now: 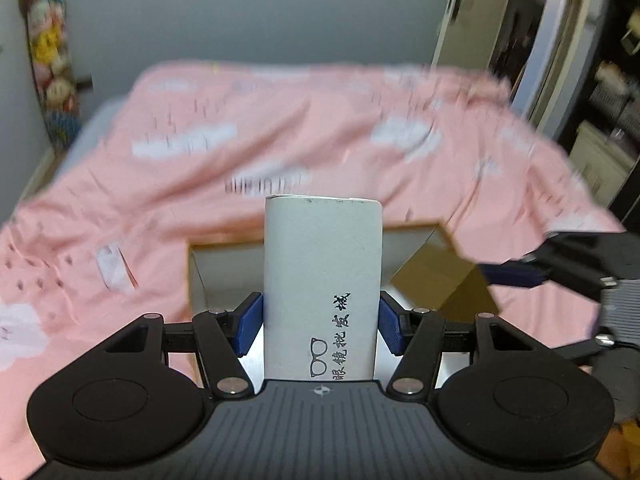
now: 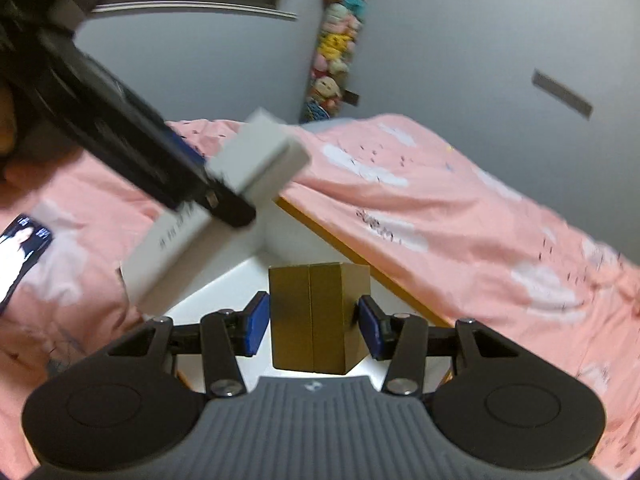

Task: Organize objects
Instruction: 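Lower the glasses case into the orange box with the left gripper while the right carries the gold box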

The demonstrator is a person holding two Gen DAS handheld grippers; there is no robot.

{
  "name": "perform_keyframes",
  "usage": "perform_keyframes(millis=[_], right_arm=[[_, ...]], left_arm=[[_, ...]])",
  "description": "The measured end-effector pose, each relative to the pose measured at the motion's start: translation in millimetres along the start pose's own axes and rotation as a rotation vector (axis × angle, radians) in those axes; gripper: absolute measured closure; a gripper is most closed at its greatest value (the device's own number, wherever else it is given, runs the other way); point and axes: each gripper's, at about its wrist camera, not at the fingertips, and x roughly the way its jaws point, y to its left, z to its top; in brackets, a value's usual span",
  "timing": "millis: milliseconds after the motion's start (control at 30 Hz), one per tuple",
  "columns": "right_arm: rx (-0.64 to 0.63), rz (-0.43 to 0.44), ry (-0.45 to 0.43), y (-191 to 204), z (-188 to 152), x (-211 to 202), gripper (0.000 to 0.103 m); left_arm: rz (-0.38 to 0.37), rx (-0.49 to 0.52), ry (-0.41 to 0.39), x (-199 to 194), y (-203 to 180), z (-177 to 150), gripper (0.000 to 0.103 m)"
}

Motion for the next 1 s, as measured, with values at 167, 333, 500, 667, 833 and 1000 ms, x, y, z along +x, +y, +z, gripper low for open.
perform_keyframes(millis=[167,333,500,667,833,1000], right_arm=[[0.08,0.062,0.069,-24.2,-22.1,34.2,0.053],[0.131,0.126,0.112,-36.4,-38.9,55.6,0.053],[0.15,0.174,0.133,-36.5,-42.4,72.5,0.053],[0.176,0.214,0.151,-40.1,-43.1,91.6,0.053],[0.186,0.225,0.161,-44.0,-42.9,105.4,0.053],[0.188,0.219,0.175,-46.8,-44.8,108.4,0.053]], left_arm=[[0.07,0.044,0.201,80.3,-4.4,-15.9,0.034],[0.15,0.072,0.292,119.5,-2.3,-28.5,0.034],[0.215,0.11,0.346,134.6,3.2,-34.6,0.034],[0.288,0.17,0.38,144.7,-2.9,-43.3,0.033],[0.343,0.223,0.393,150.2,-7.5,-50.1,0.03],[0.399,0.301,0.374,144.6,-13.7,-57.5,0.03]])
